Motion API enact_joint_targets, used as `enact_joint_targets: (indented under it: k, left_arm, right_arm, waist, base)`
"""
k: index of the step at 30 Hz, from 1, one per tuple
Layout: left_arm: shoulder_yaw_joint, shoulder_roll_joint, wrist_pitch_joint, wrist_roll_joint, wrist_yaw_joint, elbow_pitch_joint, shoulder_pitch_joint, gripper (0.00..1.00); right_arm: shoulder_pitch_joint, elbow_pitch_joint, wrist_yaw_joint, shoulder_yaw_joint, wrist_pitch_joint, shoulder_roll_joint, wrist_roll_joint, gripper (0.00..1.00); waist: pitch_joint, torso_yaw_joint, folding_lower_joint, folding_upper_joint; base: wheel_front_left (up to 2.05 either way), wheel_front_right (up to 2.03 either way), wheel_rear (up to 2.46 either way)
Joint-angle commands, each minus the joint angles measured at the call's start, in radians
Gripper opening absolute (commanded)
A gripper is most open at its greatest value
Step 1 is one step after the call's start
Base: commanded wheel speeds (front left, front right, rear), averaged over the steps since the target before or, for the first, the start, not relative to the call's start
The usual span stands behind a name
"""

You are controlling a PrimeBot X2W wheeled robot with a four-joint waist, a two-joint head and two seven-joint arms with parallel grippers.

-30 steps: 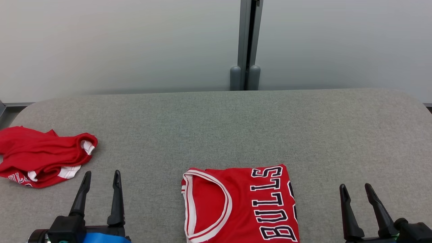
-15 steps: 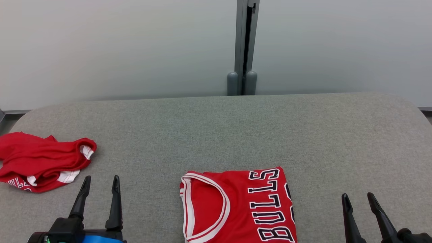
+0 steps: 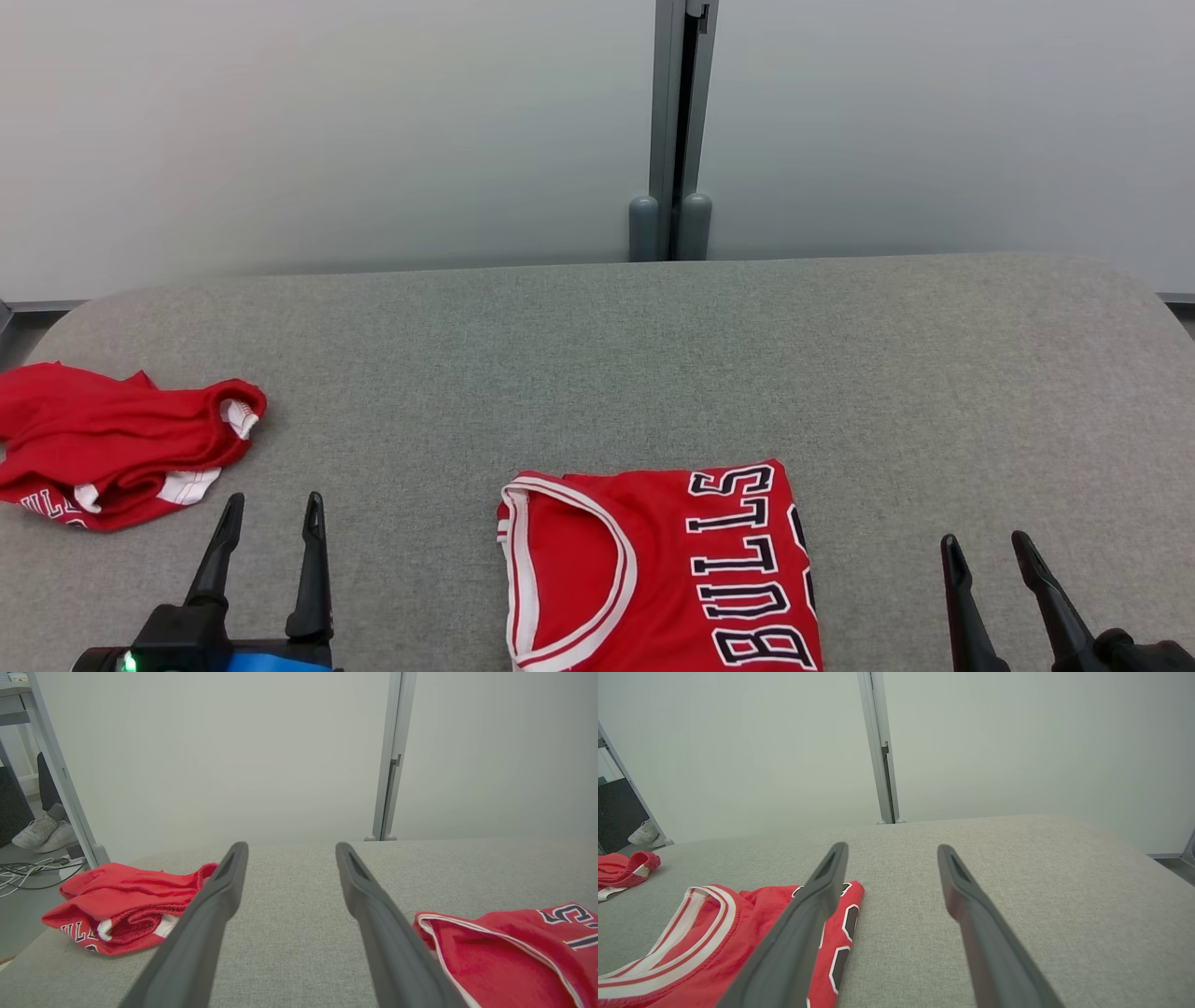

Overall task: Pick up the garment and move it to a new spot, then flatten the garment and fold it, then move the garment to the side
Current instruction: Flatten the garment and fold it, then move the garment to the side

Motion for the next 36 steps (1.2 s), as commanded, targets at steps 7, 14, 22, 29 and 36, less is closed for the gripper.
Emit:
enact_joint_targets:
  k: [7,14,22,29,36]
  left_arm:
    - [0.011,-0.014,-0.004,0.025,-0.001,-0.004,0.005,1.0]
    - [0.01,-0.026,-0.004,0.032,-0.008,-0.004,-0.001,1.0]
    - [0.002,-0.038,-0.004,0.041,-0.02,0.002,-0.023,1.0]
    - [-0.005,-0.051,-0.004,0.05,-0.028,-0.003,-0.055,1.0]
    - [-0.001,-0.064,-0.004,0.059,-0.032,-0.006,-0.073,1.0]
  right_arm:
    - [0.014,0.004,0.001,-0.007,0.005,-0.001,-0.003,1.0]
    - [-0.054,0.004,0.001,-0.007,0.026,-0.001,-0.015,1.0]
    - [-0.199,0.045,0.0,0.059,0.098,-0.001,-0.031,1.0]
    - [-0.314,0.211,0.001,0.079,0.169,-0.002,-0.055,1.0]
    - [-0.345,0.404,0.0,0.07,0.149,-0.002,-0.053,1.0]
  waist:
    - [0.0,0.005,0.0,0.0]
    - [0.003,0.019,0.0,0.0]
    - [0.02,0.05,0.0,0.0]
    - [0.063,0.096,0.0,0.0]
    - [0.105,0.132,0.0,0.0]
  base:
    - [0.0,0.0,0.0]
    - [0.0,0.0,0.0]
    - [0.0,0.0,0.0]
    - [0.0,0.0,0.0]
    - [0.0,0.0,0.0]
